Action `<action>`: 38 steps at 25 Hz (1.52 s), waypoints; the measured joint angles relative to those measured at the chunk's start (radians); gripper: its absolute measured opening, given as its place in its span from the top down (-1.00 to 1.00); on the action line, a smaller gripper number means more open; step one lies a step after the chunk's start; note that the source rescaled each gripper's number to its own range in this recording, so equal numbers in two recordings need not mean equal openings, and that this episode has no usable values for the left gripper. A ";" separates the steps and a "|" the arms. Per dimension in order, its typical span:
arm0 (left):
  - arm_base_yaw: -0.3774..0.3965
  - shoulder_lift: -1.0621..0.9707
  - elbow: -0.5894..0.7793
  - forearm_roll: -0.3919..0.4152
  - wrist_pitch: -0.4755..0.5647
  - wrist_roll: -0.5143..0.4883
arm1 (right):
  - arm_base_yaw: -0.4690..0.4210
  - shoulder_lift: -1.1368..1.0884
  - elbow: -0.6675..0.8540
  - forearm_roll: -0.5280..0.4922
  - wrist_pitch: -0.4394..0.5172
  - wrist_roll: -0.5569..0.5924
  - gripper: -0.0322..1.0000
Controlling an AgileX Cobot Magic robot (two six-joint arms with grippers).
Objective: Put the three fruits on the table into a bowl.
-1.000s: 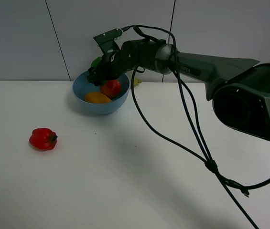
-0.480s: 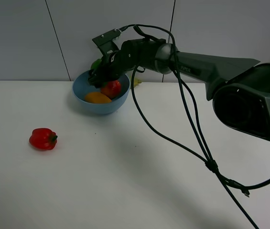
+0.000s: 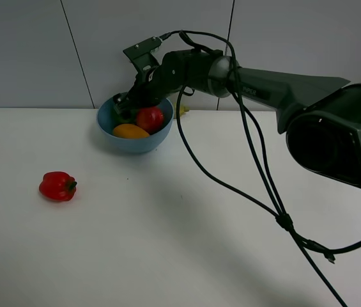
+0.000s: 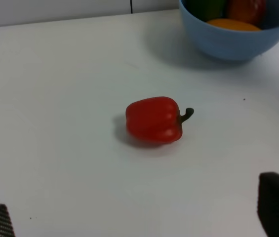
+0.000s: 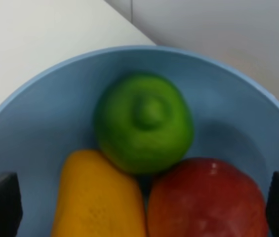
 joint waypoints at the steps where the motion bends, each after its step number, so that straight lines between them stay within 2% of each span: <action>1: 0.000 0.000 0.000 0.000 0.000 0.000 | 0.000 -0.010 0.000 0.000 0.019 0.000 -0.99; 7: 0.000 0.000 0.000 0.000 0.000 0.000 | 0.000 -0.081 0.000 0.000 0.144 0.000 -1.00; 8: 0.000 0.000 0.000 0.000 0.000 0.000 | 0.000 -0.096 0.000 0.000 0.191 0.000 -1.00; 9: 0.000 0.000 0.000 0.000 0.000 0.000 | 0.000 -0.129 0.000 -0.008 0.299 0.000 -1.00; 15: 0.000 0.000 0.000 0.000 0.000 0.000 | -0.005 -0.232 -0.002 -0.107 0.654 0.044 -1.00; 17: 0.000 0.000 0.000 0.000 0.000 0.000 | -0.022 -0.269 -0.002 -0.136 0.731 0.065 -1.00; 20: 0.000 0.000 0.000 0.000 0.000 0.000 | -0.066 -0.313 -0.002 -0.180 0.755 0.085 -1.00; 26: 0.000 0.000 0.000 0.000 0.000 0.000 | -0.207 -0.402 -0.002 -0.212 0.755 0.169 -1.00; 29: 0.000 0.000 0.000 0.000 0.000 0.000 | -0.280 -0.464 0.022 -0.261 0.756 0.205 -1.00; 32: 0.000 0.000 0.000 0.000 0.000 0.000 | -0.356 -0.551 0.107 -0.301 0.755 0.216 -1.00; 38: 0.000 0.000 0.000 0.000 0.000 0.000 | -0.532 -0.786 0.400 -0.310 0.756 0.240 -1.00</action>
